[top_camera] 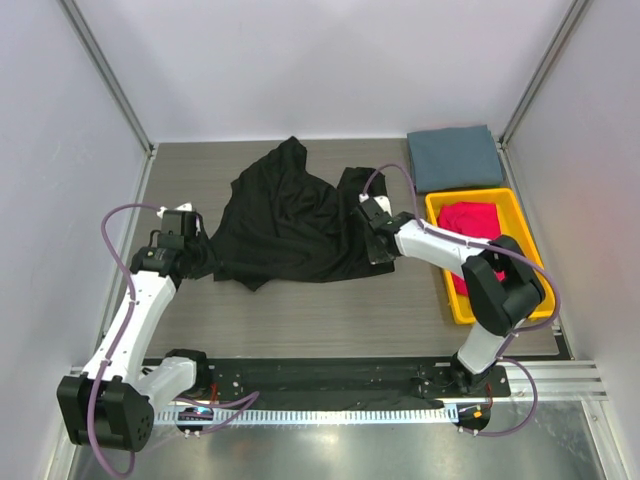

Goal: Fold and stack the t-shirts
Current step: Flatten the tshirt out

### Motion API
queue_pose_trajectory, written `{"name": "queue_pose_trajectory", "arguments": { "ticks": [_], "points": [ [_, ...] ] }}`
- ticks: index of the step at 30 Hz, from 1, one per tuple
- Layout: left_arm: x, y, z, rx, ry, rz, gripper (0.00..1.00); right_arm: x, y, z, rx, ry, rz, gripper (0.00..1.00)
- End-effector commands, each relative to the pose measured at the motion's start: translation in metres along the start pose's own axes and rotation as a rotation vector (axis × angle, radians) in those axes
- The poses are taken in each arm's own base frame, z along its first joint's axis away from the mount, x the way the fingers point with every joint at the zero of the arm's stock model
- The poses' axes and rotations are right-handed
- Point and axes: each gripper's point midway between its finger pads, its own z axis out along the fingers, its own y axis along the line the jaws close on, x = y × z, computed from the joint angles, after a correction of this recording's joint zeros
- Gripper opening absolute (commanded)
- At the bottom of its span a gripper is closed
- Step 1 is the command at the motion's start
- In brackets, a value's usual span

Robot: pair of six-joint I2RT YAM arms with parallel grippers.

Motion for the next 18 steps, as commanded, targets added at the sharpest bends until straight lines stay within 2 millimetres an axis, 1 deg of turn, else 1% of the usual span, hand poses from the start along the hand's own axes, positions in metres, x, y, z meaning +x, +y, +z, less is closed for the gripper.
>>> {"name": "queue_pose_trajectory", "arguments": {
  "ticks": [1, 2, 3, 4, 5, 6, 7, 8, 9, 10, 11, 12, 13, 14, 15, 16, 17, 18],
  "points": [
    [-0.013, -0.002, -0.006, -0.003, -0.038, -0.006, 0.00, -0.020, -0.029, -0.016, 0.043, -0.078, 0.127, 0.01],
    [-0.014, -0.003, -0.007, -0.001, -0.039, -0.010, 0.00, -0.022, -0.040, -0.018, 0.055, -0.078, 0.161, 0.01],
    [-0.018, -0.003, -0.009, -0.007, -0.049, -0.025, 0.00, -0.025, -0.046, -0.022, 0.056, -0.085, 0.184, 0.01],
    [-0.026, -0.005, -0.013, -0.005, -0.071, -0.035, 0.00, -0.031, -0.053, -0.034, 0.047, -0.110, 0.208, 0.01],
    [-0.032, -0.007, -0.016, -0.006, -0.089, -0.043, 0.00, -0.037, -0.060, -0.041, 0.043, -0.127, 0.237, 0.01],
    [-0.040, -0.009, -0.020, -0.009, -0.115, -0.057, 0.00, -0.050, -0.062, -0.052, 0.028, -0.160, 0.260, 0.01],
    [-0.060, -0.012, -0.031, -0.015, -0.167, -0.069, 0.00, -0.059, -0.066, -0.068, 0.013, -0.197, 0.277, 0.01],
    [-0.072, -0.016, -0.038, -0.014, -0.197, -0.078, 0.00, -0.068, -0.068, -0.078, 0.001, -0.219, 0.293, 0.01],
    [-0.082, -0.020, -0.045, -0.008, -0.220, -0.083, 0.00, -0.089, -0.070, -0.097, -0.019, -0.275, 0.317, 0.01],
    [-0.111, -0.030, -0.069, 0.018, -0.299, -0.096, 0.00, -0.097, -0.073, -0.109, -0.027, -0.296, 0.325, 0.01],
    [-0.123, -0.034, -0.075, 0.016, -0.320, -0.101, 0.00, -0.119, -0.077, -0.136, -0.051, -0.370, 0.354, 0.01],
    [-0.138, -0.039, -0.089, 0.024, -0.362, -0.109, 0.00, -0.130, -0.080, -0.150, -0.057, -0.408, 0.367, 0.01],
    [-0.149, -0.041, -0.102, 0.025, -0.390, -0.114, 0.00, -0.137, -0.084, -0.162, -0.056, -0.434, 0.377, 0.01],
    [-0.174, -0.049, -0.130, 0.050, -0.471, -0.128, 0.00, -0.145, -0.089, -0.179, -0.063, -0.476, 0.394, 0.01],
    [-0.184, -0.052, -0.144, 0.062, -0.506, -0.136, 0.00, -0.162, -0.097, -0.203, -0.062, -0.543, 0.421, 0.01],
    [-0.189, -0.055, -0.157, 0.076, -0.530, -0.146, 0.00, -0.166, -0.101, -0.216, -0.063, -0.569, 0.431, 0.01],
    [-0.204, -0.062, -0.186, 0.123, -0.596, -0.157, 0.00, -0.172, -0.106, -0.229, -0.068, -0.598, 0.446, 0.01],
    [-0.208, -0.066, -0.204, 0.154, -0.634, -0.166, 0.00, -0.181, -0.112, -0.258, -0.092, -0.662, 0.475, 0.01]
  ]
}}
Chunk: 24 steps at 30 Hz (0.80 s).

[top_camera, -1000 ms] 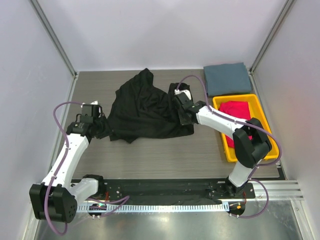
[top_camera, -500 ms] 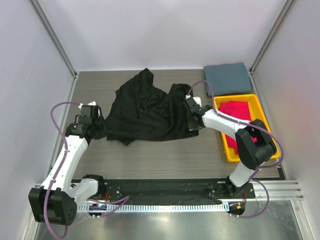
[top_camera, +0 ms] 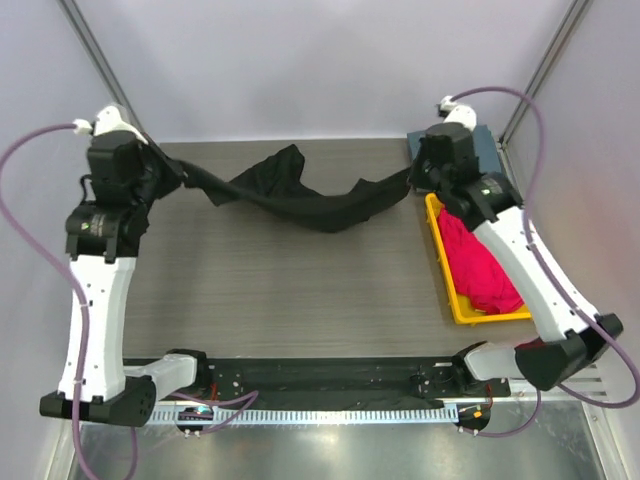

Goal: Fold and stack the t-shirts
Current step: Flatten the tshirt out

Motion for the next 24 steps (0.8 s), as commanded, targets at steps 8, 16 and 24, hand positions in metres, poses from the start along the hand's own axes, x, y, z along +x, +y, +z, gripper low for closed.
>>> {"name": "queue_pose_trajectory", "arguments": {
  "ticks": [8, 16, 24],
  "points": [
    [-0.096, -0.030, -0.157, 0.223, -0.331, -0.140, 0.00, -0.111, -0.017, -0.180, -0.228, -0.365, 0.255, 0.01],
    [-0.095, -0.048, -0.185, 0.356, -0.320, -0.154, 0.00, -0.111, -0.051, -0.209, -0.167, -0.458, 0.314, 0.01],
    [-0.082, -0.054, -0.067, 0.218, -0.193, -0.088, 0.00, -0.116, -0.013, -0.121, -0.094, -0.366, 0.209, 0.01]
  ]
}}
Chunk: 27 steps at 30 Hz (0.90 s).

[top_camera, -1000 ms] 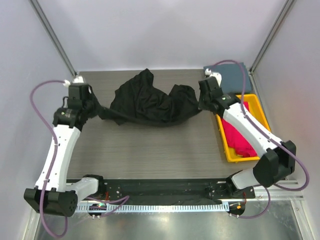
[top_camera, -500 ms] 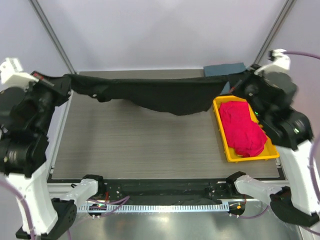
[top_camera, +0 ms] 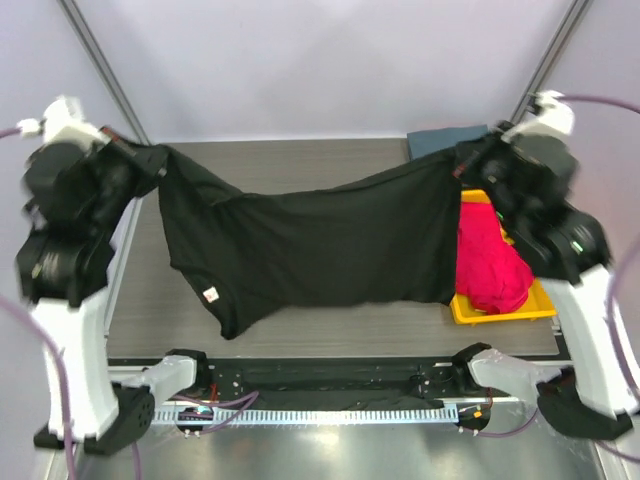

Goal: Fold and stack the t-shirts
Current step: Flatten the tshirt out

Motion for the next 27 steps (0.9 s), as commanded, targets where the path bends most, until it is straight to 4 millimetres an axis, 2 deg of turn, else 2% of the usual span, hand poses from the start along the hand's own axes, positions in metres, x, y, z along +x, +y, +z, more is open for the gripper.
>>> {"name": "queue_pose_trajectory", "arguments": {
  "ticks": [1, 2, 4, 5, 6, 8, 10, 11, 13, 15, 18, 19, 20, 22, 23, 25, 27],
  "points": [
    [0.011, 0.014, 0.068, -0.071, 0.029, 0.052, 0.00, 0.016, 0.009, 0.052, 0.049, 0.017, -0.070, 0.01],
    [0.006, 0.016, 0.088, -0.095, 0.016, 0.063, 0.00, 0.019, 0.014, 0.067, 0.056, 0.023, -0.082, 0.01],
    [-0.002, 0.017, 0.106, -0.124, -0.008, 0.077, 0.00, 0.012, 0.021, 0.085, 0.052, -0.007, -0.096, 0.01],
    [-0.008, 0.017, 0.114, -0.131, -0.028, 0.096, 0.00, 0.001, 0.027, 0.089, 0.042, -0.032, -0.087, 0.01],
    [-0.018, 0.016, 0.130, -0.153, -0.058, 0.101, 0.00, 0.006, 0.032, 0.106, 0.041, -0.024, -0.094, 0.01],
    [-0.030, 0.014, 0.139, -0.165, -0.082, 0.117, 0.00, -0.012, 0.038, 0.116, 0.031, -0.061, -0.085, 0.01],
    [-0.043, 0.005, 0.150, -0.156, -0.108, 0.122, 0.00, -0.014, 0.045, 0.131, 0.011, -0.065, -0.084, 0.01],
    [-0.045, 0.003, 0.153, -0.153, -0.107, 0.126, 0.00, -0.022, 0.050, 0.131, -0.005, -0.082, -0.079, 0.01],
    [-0.053, -0.002, 0.151, -0.144, -0.125, 0.135, 0.00, -0.027, 0.055, 0.131, -0.025, -0.089, -0.080, 0.01],
    [-0.056, -0.002, 0.146, -0.147, -0.136, 0.146, 0.00, -0.029, 0.057, 0.127, -0.044, -0.091, -0.091, 0.01],
    [-0.066, -0.004, 0.123, -0.142, -0.167, 0.139, 0.00, -0.030, 0.055, 0.108, -0.073, -0.087, -0.089, 0.01],
    [-0.068, -0.007, 0.109, -0.123, -0.175, 0.134, 0.00, -0.020, 0.050, 0.106, -0.070, -0.065, -0.097, 0.01],
    [-0.071, -0.010, 0.100, -0.109, -0.190, 0.127, 0.00, -0.028, 0.052, 0.089, -0.104, -0.079, -0.089, 0.01],
    [-0.074, -0.014, 0.083, -0.083, -0.202, 0.110, 0.00, -0.025, 0.053, 0.075, -0.145, -0.066, -0.100, 0.01],
    [-0.079, -0.018, 0.062, -0.063, -0.226, 0.100, 0.00, -0.026, 0.052, 0.056, -0.181, -0.067, -0.099, 0.01],
    [-0.083, -0.020, 0.040, -0.046, -0.248, 0.078, 0.00, -0.029, 0.050, 0.036, -0.209, -0.077, -0.097, 0.01],
    [-0.086, -0.021, 0.007, -0.021, -0.279, 0.055, 0.00, -0.035, 0.041, 0.004, -0.232, -0.104, -0.086, 0.01]
  ]
}}
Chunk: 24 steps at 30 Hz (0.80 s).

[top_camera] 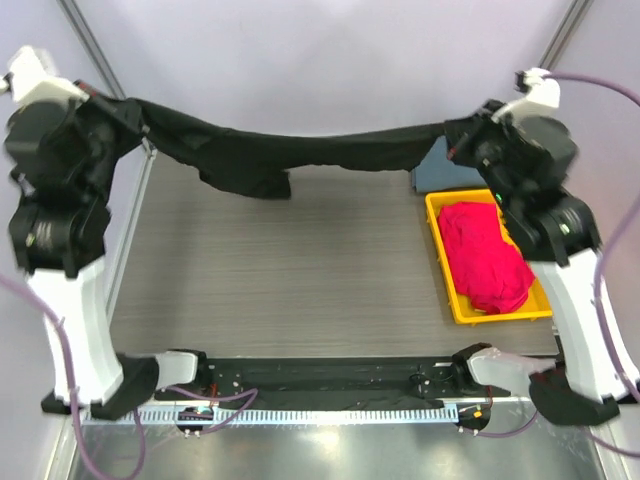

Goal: Fold and stack the t-shirts
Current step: Flatten the tshirt out

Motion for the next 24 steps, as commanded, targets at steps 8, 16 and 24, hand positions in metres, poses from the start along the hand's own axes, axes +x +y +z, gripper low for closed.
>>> {"name": "queue_pose_trajectory", "arguments": {
  "ticks": [8, 16, 24],
  "points": [
    [-0.062, -0.021, -0.148, 0.248, -0.206, -0.202, 0.00, -0.043, 0.005, -0.134, -0.185, -0.152, 0.121, 0.01],
    [-0.065, -0.041, -0.165, 0.362, -0.187, -0.198, 0.00, -0.060, -0.001, -0.153, -0.161, -0.201, 0.189, 0.01],
    [0.007, -0.010, -0.012, 0.110, -0.025, -0.014, 0.00, -0.021, -0.030, -0.044, 0.112, -0.109, 0.044, 0.01]
  ]
}}
